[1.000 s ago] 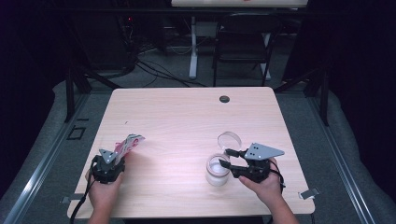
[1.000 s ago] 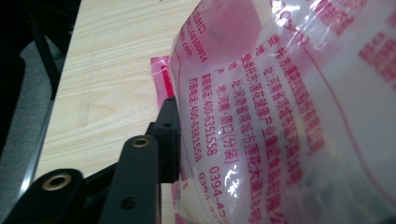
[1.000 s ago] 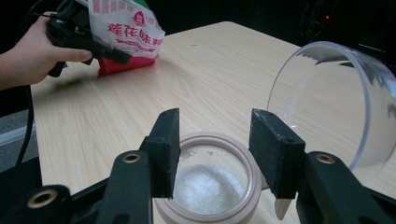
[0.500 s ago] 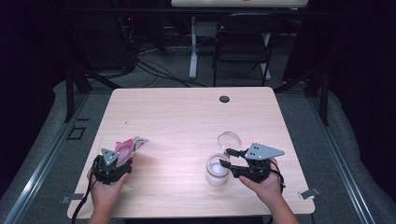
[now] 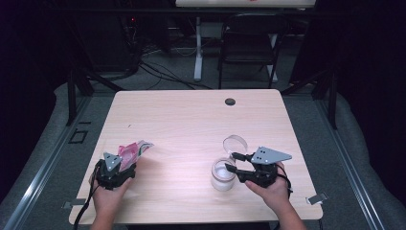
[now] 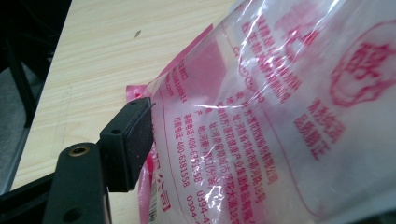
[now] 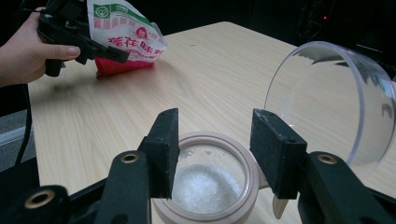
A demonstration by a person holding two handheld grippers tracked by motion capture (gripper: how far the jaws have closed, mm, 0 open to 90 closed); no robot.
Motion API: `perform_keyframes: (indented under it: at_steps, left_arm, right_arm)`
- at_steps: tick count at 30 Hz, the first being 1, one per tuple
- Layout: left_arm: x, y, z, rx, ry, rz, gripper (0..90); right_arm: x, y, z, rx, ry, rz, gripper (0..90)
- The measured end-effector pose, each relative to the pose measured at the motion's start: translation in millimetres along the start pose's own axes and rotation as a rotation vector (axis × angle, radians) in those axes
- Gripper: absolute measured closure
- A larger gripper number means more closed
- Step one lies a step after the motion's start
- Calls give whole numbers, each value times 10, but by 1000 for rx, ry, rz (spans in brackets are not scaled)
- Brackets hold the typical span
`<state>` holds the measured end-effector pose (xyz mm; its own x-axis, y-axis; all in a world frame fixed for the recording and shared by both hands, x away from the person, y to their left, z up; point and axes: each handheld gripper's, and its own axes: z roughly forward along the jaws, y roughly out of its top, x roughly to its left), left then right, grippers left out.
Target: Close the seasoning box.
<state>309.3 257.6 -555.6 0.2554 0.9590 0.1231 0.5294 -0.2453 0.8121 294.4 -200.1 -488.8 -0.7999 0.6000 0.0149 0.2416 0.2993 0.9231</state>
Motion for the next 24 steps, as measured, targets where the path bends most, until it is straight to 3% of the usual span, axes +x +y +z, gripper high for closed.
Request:
perform_keyframes:
  at_steps: [6,15,24]
  left_arm:
    - [-17,14,-14,-6,8,4,304]
    - [-69,46,-67,-26,-15,12,302]
    - [-274,141,-177,-67,-67,79,302]
  right_arm:
    - [-3,-2,1,2,-2,0,521]
    - [-2,-3,2,1,-4,0,521]
    - [-6,-1,-5,-3,-4,4,519]
